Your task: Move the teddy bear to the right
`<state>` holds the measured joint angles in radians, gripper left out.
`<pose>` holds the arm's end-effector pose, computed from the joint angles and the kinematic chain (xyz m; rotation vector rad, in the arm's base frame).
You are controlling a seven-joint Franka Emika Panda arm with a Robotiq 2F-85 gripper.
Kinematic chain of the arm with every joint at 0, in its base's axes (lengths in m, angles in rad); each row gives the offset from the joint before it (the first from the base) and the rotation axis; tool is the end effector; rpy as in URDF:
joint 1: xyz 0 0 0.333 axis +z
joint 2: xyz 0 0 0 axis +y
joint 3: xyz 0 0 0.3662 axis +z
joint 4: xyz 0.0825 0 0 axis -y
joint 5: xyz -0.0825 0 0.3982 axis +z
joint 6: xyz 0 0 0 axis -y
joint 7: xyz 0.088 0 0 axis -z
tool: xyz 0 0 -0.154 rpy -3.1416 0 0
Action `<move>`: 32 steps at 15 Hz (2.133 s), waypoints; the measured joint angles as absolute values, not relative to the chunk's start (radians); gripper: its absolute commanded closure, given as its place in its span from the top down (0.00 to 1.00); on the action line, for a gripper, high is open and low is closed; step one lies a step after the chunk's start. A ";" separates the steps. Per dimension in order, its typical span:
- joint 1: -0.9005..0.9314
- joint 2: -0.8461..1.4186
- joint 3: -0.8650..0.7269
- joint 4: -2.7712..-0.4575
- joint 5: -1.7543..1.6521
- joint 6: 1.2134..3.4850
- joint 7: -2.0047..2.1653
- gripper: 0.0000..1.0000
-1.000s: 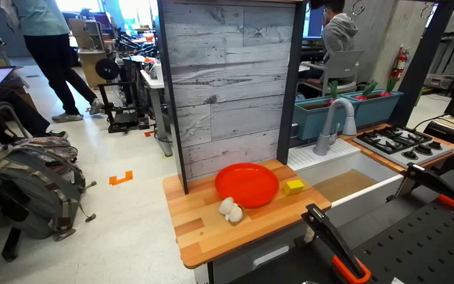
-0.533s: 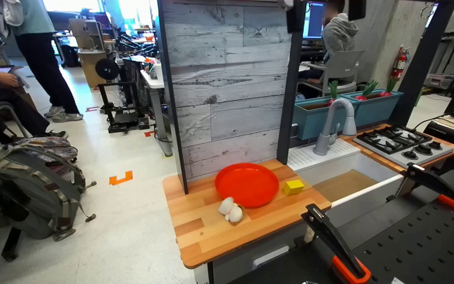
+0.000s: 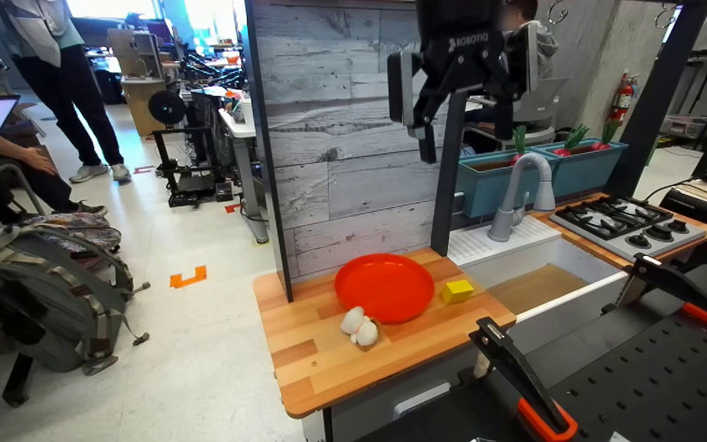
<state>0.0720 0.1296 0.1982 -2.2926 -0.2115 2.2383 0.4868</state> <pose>0.4981 0.1242 0.2747 2.9495 -0.1029 -0.1759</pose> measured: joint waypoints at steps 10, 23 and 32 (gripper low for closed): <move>0.225 0.549 0.102 -2.053 -0.209 2.352 0.508 1.00; 0.366 0.946 0.041 -1.737 -0.204 2.360 0.527 1.00; 0.399 1.045 0.025 -1.615 -0.203 2.354 0.526 0.18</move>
<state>0.3993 1.0451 0.0251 -1.6150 -0.2035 2.3545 0.5261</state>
